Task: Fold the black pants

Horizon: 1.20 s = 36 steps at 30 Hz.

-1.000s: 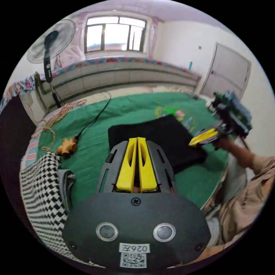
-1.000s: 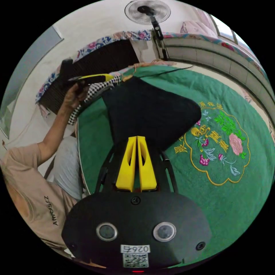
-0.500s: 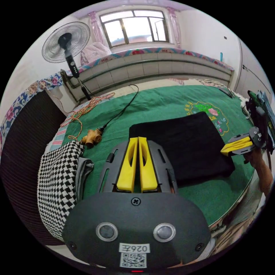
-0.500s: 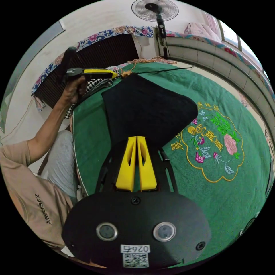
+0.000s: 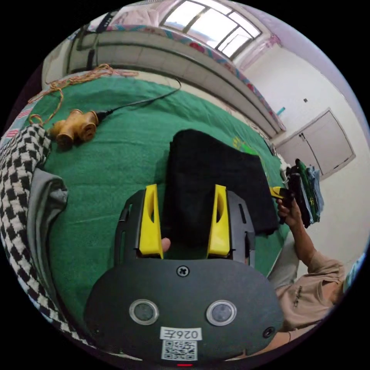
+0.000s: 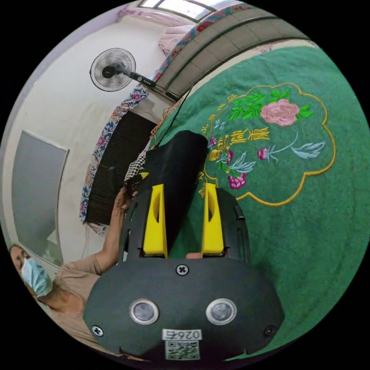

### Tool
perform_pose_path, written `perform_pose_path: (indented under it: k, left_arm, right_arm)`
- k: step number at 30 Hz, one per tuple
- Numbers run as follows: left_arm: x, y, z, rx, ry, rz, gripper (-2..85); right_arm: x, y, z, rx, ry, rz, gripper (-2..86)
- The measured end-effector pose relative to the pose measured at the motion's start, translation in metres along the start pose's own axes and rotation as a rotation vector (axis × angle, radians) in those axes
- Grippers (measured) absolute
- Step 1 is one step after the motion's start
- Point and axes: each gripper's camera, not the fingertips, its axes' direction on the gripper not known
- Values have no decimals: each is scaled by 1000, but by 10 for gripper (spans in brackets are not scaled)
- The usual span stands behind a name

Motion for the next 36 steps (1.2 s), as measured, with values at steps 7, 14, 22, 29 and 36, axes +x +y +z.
perform_pose_path:
  k: [7,14,22,29,36]
  left_arm:
    - [-26,4,13,22,164,-77,123]
    - [6,12,50,-118,319,15,136]
    - [46,16,84,-129,283,66,170]
    - [84,29,130,-185,293,104,134]
    - [134,49,157,-175,237,182,91]
  right_arm:
    - [39,5,19,26,-106,-34,75]
    - [63,10,-53,-149,65,-54,25]
    - [142,41,-66,-111,-161,95,75]
    - [146,75,-81,-98,-61,34,76]
    - [119,127,-110,-64,171,-47,29]
